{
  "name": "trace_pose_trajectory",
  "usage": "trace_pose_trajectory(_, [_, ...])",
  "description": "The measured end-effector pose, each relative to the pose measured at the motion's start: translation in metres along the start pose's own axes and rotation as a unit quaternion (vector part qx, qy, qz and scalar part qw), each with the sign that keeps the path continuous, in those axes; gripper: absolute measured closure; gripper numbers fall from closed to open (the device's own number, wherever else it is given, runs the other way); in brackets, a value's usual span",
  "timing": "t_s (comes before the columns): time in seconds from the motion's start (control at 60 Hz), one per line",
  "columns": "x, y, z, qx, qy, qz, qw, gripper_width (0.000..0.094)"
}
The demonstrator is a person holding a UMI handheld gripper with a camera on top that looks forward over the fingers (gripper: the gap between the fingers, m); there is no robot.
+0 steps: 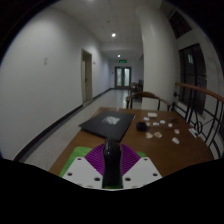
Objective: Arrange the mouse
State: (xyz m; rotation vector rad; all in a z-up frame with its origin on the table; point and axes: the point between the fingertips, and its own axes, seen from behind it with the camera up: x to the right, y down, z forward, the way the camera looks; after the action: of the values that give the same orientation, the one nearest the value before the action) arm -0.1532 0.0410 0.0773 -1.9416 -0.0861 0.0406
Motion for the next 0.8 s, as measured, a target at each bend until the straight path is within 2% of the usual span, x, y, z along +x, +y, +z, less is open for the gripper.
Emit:
trace_pose_trajectory(0.117, [-0.017, 0.048, 0.014, -0.047, 0.005, -0.017, 0.999, 0.075])
trace_pose_trajectory(0.217, [-0.012, 0.056, 0.017, -0.051, 0.013, -0.047, 0.998, 0.0628])
trace_pose_trajectory(0.283, [-0.014, 0.062, 0.014, -0.074, -0.001, -0.06, 0.995, 0.0527])
trace_pose_trajectory(0.333, [-0.015, 0.062, 0.004, -0.09, -0.019, -0.061, 0.994, 0.032])
trace_pose_trajectory(0.4, [-0.016, 0.052, -0.015, -0.079, -0.042, -0.068, 0.994, 0.0049])
trace_pose_trajectory(0.433, [-0.011, 0.048, -0.026, -0.075, -0.044, -0.074, 0.993, 0.0089])
trace_pose_trajectory(0.683, [0.036, 0.059, -0.113, -0.08, -0.072, -0.035, 0.994, 0.0086])
trace_pose_trajectory(0.8, [0.071, 0.068, -0.129, -0.081, -0.058, -0.021, 0.995, 0.008])
